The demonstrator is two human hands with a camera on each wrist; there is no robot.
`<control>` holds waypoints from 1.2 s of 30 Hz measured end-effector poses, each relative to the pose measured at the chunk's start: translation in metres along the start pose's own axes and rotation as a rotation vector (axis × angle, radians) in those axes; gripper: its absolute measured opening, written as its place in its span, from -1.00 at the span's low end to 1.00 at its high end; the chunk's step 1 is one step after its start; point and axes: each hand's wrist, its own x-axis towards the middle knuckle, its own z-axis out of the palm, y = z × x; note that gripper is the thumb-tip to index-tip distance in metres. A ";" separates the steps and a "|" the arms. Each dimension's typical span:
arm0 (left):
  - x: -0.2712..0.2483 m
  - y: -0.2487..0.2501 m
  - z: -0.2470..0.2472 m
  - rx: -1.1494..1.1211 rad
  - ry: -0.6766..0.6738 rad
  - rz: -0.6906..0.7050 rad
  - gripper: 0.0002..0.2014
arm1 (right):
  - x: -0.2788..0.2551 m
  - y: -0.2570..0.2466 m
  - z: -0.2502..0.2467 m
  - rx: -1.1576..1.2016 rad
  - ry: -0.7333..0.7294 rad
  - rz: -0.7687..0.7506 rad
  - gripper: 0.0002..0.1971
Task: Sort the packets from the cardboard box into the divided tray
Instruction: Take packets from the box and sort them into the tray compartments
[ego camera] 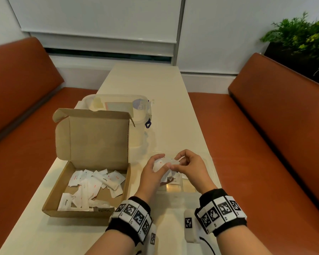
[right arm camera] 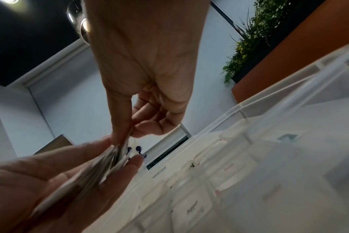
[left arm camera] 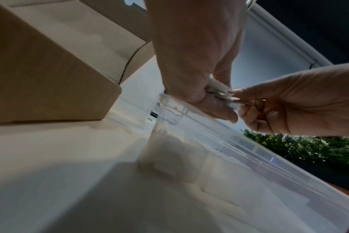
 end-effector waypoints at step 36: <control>0.008 0.008 -0.003 0.164 0.043 0.129 -0.88 | 0.007 0.011 -0.004 0.200 0.079 0.056 -0.91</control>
